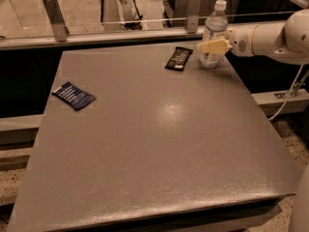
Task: Move blue plastic bottle near rxbar chocolate
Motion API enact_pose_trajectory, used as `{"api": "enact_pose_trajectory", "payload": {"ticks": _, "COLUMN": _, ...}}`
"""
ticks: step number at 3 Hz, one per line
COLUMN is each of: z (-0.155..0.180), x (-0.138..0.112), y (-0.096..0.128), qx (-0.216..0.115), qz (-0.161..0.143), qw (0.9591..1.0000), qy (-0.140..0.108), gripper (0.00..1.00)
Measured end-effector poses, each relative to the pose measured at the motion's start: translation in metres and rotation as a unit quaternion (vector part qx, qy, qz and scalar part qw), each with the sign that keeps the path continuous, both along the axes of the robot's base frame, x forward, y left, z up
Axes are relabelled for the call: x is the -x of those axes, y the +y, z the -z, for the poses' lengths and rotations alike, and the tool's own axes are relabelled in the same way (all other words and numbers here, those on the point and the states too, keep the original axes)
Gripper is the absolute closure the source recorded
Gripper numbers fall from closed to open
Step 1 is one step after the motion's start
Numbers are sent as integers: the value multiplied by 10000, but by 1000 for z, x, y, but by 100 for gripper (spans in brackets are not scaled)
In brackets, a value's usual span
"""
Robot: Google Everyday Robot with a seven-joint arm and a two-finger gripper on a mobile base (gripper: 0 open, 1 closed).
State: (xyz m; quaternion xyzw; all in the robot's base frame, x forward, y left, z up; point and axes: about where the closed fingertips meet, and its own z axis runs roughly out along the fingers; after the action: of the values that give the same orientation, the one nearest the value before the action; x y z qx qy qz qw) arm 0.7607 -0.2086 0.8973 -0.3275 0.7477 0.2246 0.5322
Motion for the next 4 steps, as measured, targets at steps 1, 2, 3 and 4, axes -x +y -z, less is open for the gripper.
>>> {"api": "enact_pose_trajectory", "payload": {"ticks": 1, "z": 2, "x": 2, "y": 3, "qx": 15, "qz": -83, "qw": 10000, "qy": 37, "gripper": 0}}
{"api": "enact_pose_trajectory", "payload": {"ticks": 2, "z": -2, "x": 14, "y": 2, "qx": 89, "qz": -202, "qw": 9998, "qy": -8, "gripper": 0}}
{"api": "enact_pose_trajectory", "payload": {"ticks": 3, "z": -20, "x": 46, "y": -23, "qx": 201, "qz": -38, "qw": 9993, "qy": -301, "gripper": 0}}
{"api": "enact_pose_trajectory", "payload": {"ticks": 4, "z": -43, "x": 101, "y": -69, "qx": 357, "qz": 219, "qw": 9971, "qy": -643, "gripper": 0}}
